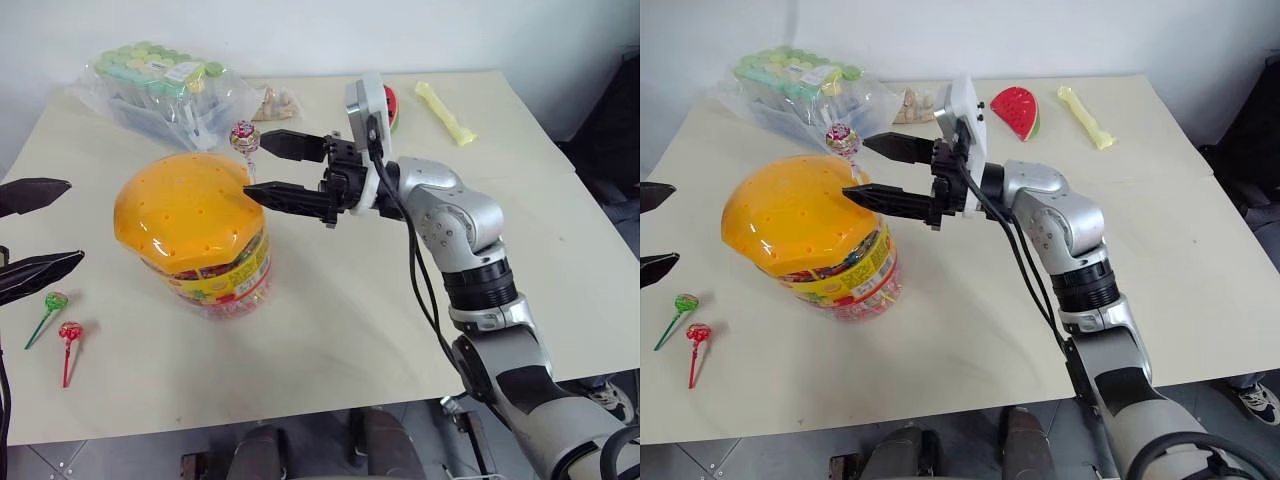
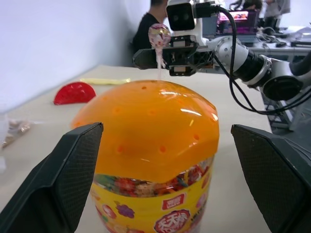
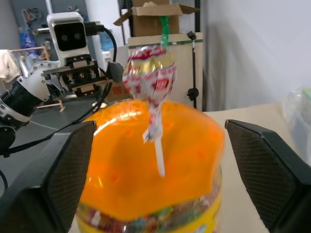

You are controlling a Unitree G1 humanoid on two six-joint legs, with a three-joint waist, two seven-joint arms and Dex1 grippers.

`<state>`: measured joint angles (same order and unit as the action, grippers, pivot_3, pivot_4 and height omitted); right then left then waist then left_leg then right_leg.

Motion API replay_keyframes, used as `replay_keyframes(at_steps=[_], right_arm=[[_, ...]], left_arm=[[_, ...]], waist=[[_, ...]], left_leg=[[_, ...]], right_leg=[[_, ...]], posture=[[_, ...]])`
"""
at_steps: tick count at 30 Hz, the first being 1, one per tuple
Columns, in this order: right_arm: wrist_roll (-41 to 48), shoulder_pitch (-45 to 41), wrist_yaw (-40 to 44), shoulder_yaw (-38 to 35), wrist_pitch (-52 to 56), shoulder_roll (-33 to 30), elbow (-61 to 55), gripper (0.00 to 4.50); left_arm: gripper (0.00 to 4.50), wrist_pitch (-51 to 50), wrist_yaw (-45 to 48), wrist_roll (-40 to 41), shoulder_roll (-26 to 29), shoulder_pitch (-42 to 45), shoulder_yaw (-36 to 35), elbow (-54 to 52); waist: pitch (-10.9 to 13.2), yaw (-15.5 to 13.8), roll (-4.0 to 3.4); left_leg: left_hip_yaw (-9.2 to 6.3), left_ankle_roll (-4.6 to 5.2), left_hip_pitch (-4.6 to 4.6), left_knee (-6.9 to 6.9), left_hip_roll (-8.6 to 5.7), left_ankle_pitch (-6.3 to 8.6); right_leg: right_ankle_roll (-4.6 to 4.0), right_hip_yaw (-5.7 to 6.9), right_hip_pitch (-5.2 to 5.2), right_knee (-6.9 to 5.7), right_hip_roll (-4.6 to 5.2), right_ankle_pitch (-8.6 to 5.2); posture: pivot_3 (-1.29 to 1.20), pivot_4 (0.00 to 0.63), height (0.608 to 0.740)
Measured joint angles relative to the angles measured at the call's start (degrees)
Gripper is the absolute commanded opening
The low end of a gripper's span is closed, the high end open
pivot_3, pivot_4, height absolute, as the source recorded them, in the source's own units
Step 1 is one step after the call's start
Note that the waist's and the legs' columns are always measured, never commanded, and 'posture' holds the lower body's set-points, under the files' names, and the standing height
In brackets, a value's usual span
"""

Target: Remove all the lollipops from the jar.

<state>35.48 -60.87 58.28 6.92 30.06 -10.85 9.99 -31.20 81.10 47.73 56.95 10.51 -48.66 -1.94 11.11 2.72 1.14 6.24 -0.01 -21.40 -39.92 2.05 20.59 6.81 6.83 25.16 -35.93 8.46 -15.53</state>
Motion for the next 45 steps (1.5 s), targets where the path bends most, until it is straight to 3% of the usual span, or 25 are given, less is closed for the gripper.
replay_keyframes(at_steps=[10, 11, 22, 26, 30, 35, 39, 45], right_arm=[[-2.23, -2.21, 2.95, 0.01, -0.51, 1.88, 3.3, 0.14], [-2.4, -2.52, 3.3, 0.01, -0.51, 1.88, 3.36, 0.03], [-1.25, -12.62, 0.97, -6.76, -1.35, 1.59, 3.92, 0.03], [-0.87, -14.0, -3.16, -10.44, 5.12, -8.75, 2.84, 0.03], [-2.52, -5.33, -3.32, -8.33, 17.66, -23.74, -3.06, 0.03], [-7.45, 9.49, -5.34, -2.87, 25.61, -33.88, -6.43, 0.03], [-9.37, 18.25, -7.34, -2.35, 28.68, -36.1, -7.79, 0.03], [-14.11, 22.96, -12.86, -2.22, 27.56, -36.0, -3.73, 0.03]], left_arm=[[4.5, 0.64, -3.27, 2.36, -2.53, -2.27, -0.13, -3.63], [4.5, 0.64, -3.62, 2.58, -2.61, -2.33, -0.13, -3.96], [4.5, 0.74, -4.78, 4.34, -2.62, -2.12, 0.34, -4.29], [4.5, 0.69, -4.77, 4.64, -2.6, -2.56, 0.24, -4.19], [4.5, -0.1, -6.06, 4.66, -2.47, -5.79, -1.7, -4.05], [4.5, -1.15, -8.77, 4.32, -2.09, -9.28, -5.12, -4.1], [4.5, -1.21, -10.74, 3.28, -2.09, -11.63, -5.59, -4.06], [4.5, -1.27, -16.07, 0.11, -2.13, -15.32, -6.59, -4.12]], waist=[[-0.01, 0.54, 0.02], [-0.01, 0.54, 0.02], [0.0, 0.53, 0.01], [-0.04, -0.26, 0.07], [-0.07, -0.62, 0.12], [-0.02, -0.51, 0.03], [-0.01, -0.55, 0.02], [-0.01, -0.9, 0.02]], left_leg=[[-0.04, 0.0, -0.01, 0.01, 0.03, 0.0], [-0.04, 0.0, -0.01, 0.01, 0.03, 0.0], [-0.03, -0.01, -0.03, 0.02, 0.03, 0.0], [-0.08, 0.08, -0.08, -0.02, -0.03, 0.06], [-0.04, 0.08, -0.08, 0.02, 0.0, 0.11], [0.19, 0.08, -0.06, 0.1, 0.05, 0.11], [0.32, 0.08, -0.05, 0.1, 0.06, 0.11], [0.35, 0.07, -0.03, 0.09, 0.06, 0.12]], right_leg=[[0.0, 0.01, 0.0, 0.0, -0.01, 0.0], [0.0, 0.01, 0.0, 0.0, -0.01, 0.0], [0.0, 0.0, 0.03, 0.01, -0.01, 0.0], [0.0, 0.01, 0.01, 0.04, 0.06, 0.0], [0.0, 0.02, 0.01, 0.14, 0.05, 0.0], [0.0, -0.03, 0.15, 0.14, 0.05, 0.0], [0.0, -0.12, 0.19, 0.13, 0.04, 0.0], [0.01, -0.18, 0.2, 0.14, 0.05, 0.01]], posture=[[0.0, 0.15, 0.74], [0.0, 0.15, 0.74], [0.0, 0.15, 0.74], [0.0, 0.15, 0.74], [0.0, 0.15, 0.74], [0.0, 0.15, 0.74], [0.0, 0.15, 0.74], [0.0, 0.15, 0.74]])
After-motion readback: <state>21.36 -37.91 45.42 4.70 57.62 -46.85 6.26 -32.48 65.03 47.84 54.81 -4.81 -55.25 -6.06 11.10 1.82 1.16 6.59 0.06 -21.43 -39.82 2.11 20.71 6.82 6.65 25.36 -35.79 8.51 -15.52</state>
